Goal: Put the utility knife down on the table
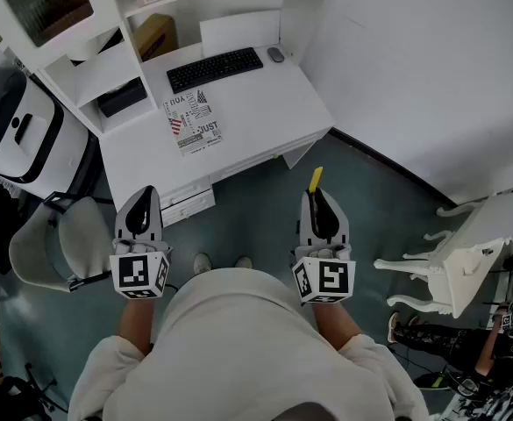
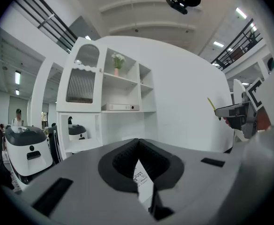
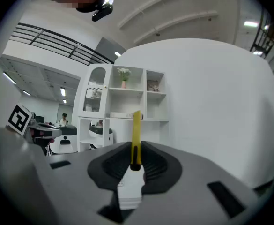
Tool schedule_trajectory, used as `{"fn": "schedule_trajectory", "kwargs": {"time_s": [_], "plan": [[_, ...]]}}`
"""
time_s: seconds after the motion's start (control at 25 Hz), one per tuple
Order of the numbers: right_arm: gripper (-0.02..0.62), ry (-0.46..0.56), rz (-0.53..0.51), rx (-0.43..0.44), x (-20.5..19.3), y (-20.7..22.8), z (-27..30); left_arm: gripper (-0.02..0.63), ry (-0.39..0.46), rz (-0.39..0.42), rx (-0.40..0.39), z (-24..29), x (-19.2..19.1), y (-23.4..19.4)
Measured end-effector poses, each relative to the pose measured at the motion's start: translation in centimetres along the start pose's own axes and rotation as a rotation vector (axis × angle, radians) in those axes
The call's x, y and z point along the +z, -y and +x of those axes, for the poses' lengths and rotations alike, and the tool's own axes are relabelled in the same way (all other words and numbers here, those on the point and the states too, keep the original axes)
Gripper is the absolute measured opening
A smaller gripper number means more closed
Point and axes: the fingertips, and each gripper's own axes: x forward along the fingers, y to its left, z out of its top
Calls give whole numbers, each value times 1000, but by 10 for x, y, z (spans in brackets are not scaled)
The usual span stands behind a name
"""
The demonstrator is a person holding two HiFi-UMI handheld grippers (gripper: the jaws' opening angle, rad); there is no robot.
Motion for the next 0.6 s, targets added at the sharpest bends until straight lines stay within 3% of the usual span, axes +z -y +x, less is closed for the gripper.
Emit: {"fn": "schedule_trajectory", "kwargs": {"time_s": [0.6], "plan": [[67,38,16,53,3,19,0,0,7,15,27,2,8,27]]}}
